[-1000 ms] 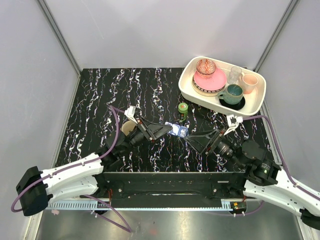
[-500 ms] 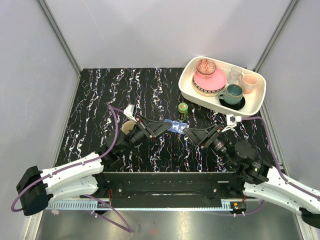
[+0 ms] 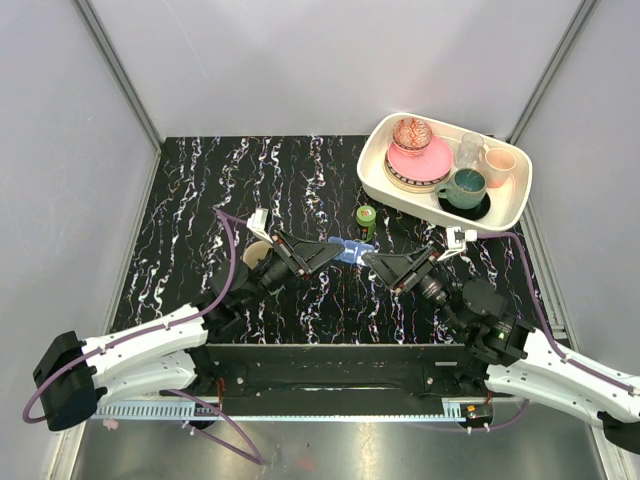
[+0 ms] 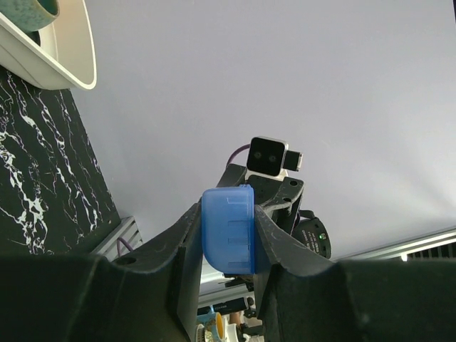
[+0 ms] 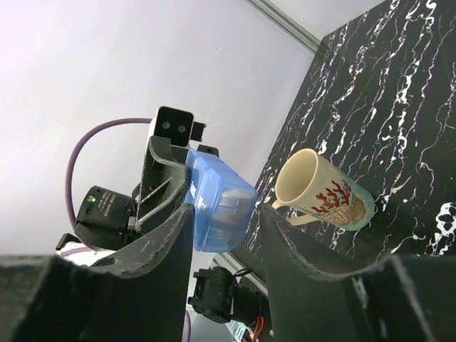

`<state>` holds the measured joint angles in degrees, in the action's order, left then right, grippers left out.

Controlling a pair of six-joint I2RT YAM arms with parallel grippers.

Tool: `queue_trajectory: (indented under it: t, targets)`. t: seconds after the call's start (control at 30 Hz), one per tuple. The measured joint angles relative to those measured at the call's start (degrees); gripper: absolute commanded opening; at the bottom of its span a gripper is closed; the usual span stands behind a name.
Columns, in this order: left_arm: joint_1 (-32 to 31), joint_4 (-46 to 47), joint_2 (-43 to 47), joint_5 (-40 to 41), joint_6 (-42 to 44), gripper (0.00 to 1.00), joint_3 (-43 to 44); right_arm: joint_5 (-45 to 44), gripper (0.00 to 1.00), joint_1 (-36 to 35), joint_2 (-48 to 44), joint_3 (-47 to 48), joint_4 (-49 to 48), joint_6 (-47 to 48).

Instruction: Sort the pills into containers

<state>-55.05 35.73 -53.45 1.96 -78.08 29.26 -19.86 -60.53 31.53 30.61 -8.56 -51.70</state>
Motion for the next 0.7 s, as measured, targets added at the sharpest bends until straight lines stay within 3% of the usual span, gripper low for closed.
queue_trajectory:
  t: [0.2, 0.27, 0.37, 0.47, 0.6, 0.7]
  targets:
    - [0.04, 0.07, 0.0, 0.17, -0.02, 0.0, 0.0, 0.37, 0.34, 0.0, 0.74, -0.02, -1.25, -0.42]
    - [0.09, 0.26, 0.0, 0.26, -0.02, 0.0, 0.0, 0.35, 0.38, 0.0, 0.9, -0.02, -1.51, -0.66]
    - [0.15, 0.61, 0.0, 0.31, -0.04, 0.0, 0.0, 0.46, 0.55, 0.0, 1.11, -0.02, -2.23, -0.59]
    - [0.13, 0.9, -0.26, 0.31, -0.22, 0.0, 0.0, 1.55, 0.56, -0.02, 1.46, -0.02, -2.64, -0.37]
    - [0.13, 1.14, -0.74, 0.28, -0.39, 0.0, 0.0, 2.47, 0.43, 0.0, 1.75, -0.02, -2.75, -0.11]
    - [0.13, 1.46, -1.05, 0.28, -0.66, 0.0, 0.0, 2.45, 0.27, 0.0, 1.77, -0.33, -2.75, -0.13]
